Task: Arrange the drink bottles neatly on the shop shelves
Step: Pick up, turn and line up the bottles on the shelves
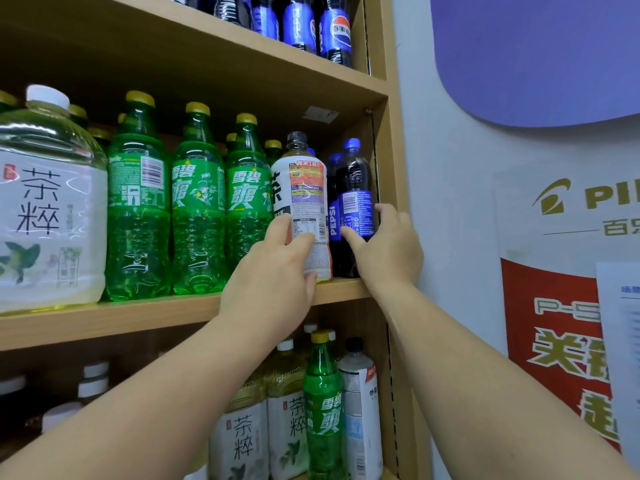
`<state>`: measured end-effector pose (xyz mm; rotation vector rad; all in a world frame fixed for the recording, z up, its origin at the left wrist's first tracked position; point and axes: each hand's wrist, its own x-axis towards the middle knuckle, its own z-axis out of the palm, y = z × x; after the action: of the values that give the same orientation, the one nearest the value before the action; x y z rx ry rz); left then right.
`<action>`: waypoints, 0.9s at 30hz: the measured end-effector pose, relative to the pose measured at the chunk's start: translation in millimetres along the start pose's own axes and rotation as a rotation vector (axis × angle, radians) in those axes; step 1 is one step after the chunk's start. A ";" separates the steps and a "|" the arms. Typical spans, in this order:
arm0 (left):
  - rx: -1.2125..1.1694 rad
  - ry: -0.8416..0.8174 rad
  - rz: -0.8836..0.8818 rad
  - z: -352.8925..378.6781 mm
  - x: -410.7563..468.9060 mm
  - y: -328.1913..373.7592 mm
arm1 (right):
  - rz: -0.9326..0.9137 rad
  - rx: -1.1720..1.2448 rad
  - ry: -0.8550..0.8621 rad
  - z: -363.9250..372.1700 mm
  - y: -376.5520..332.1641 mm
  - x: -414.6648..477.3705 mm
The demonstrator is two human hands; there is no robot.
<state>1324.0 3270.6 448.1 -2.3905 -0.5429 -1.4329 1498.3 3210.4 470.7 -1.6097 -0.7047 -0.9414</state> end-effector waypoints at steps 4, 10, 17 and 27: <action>-0.102 0.087 -0.049 -0.1 -1.4 -0.3 | -0.214 0.252 0.018 -5.6 -26.8 -12.9; -0.297 0.156 -0.258 -12.2 1.8 -1.2 | -0.003 0.524 -0.494 -14.1 -45.4 -13.4; -0.400 0.039 -0.344 -23.6 -2.5 -1.5 | 0.066 0.609 -0.580 -0.7 -42.2 -22.2; -0.826 0.110 -0.311 -40.5 -9.1 9.3 | -0.028 0.795 -0.559 -78.7 -46.0 -44.1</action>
<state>1293.1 3243.0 458.0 -2.8777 -0.3370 -2.2548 1420.6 3145.9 463.3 -1.1220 -1.2903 -0.1411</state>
